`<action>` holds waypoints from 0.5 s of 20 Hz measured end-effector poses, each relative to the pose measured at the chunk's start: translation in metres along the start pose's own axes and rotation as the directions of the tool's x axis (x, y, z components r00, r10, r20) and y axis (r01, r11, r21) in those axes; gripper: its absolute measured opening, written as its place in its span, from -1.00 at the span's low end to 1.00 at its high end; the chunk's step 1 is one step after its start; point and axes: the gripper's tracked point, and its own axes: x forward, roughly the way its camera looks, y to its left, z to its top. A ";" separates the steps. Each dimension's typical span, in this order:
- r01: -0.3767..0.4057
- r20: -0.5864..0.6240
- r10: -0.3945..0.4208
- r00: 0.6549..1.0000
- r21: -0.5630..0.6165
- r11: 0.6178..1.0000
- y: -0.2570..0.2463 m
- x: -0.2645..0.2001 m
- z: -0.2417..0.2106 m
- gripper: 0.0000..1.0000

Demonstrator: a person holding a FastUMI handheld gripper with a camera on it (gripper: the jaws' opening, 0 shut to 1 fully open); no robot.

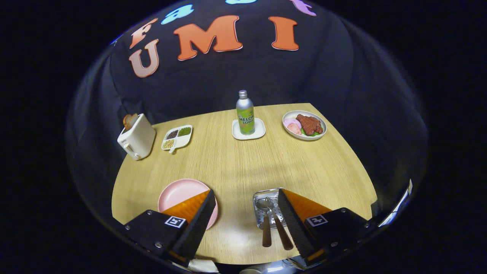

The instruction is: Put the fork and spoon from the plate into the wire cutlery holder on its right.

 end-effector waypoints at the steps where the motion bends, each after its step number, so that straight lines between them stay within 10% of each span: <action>1: -0.024 0.026 0.023 0.999 0.034 0.999 0.011 -0.001 0.000 0.98; 10: -0.079 0.082 0.081 0.993 -0.028 0.996 0.034 -0.013 0.006 0.97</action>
